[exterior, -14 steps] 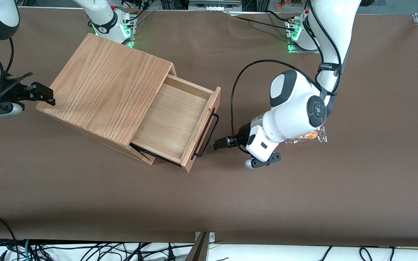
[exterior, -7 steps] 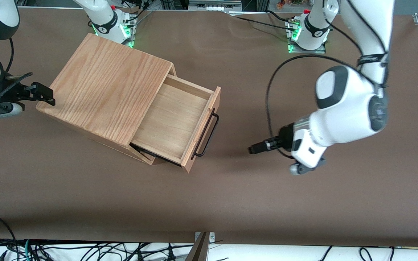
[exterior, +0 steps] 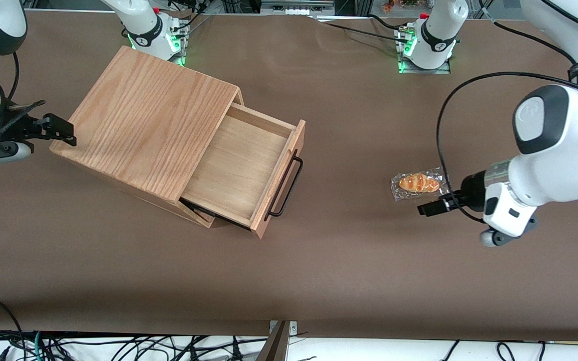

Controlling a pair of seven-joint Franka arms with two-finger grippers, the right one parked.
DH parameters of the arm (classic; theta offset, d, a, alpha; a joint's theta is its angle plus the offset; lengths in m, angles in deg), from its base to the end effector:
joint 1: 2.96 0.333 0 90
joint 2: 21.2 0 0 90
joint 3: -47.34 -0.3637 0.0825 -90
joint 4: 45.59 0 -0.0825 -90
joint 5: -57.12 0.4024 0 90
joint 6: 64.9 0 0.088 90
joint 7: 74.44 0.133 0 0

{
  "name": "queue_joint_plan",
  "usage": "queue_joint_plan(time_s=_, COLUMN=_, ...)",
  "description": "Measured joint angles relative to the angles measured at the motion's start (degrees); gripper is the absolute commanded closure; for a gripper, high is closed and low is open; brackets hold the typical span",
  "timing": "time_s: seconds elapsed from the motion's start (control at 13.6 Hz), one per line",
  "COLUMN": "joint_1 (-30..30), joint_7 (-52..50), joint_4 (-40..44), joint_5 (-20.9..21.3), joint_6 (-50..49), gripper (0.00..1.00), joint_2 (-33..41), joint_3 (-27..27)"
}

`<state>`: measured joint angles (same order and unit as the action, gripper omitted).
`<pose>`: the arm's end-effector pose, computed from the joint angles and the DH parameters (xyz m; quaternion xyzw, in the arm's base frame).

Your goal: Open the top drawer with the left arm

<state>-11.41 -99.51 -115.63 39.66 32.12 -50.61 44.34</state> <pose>0.7361 -0.1160 0.4930 0.9725 0.1870 -0.0563 0.1271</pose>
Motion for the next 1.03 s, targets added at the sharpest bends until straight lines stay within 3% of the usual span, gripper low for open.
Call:
queue_joint_plan(time_s=0.44, joint_1=4.5, joint_7=16.3, joint_4=-1.5, joint_5=6.8, joint_6=-2.6, gripper=0.00, joint_2=2.8, joint_3=-0.1)
queue_joint_plan(time_s=0.73, joint_1=6.1, joint_7=27.1, joint_4=-9.1, joint_5=13.6, joint_6=-2.6, gripper=0.00, joint_2=11.0, joint_3=-0.1)
queue_joint_plan(time_s=1.03, joint_1=6.2, joint_7=31.7, joint_4=-16.9, joint_5=14.8, joint_6=-2.5, gripper=0.00, joint_2=20.0, joint_3=-0.1)
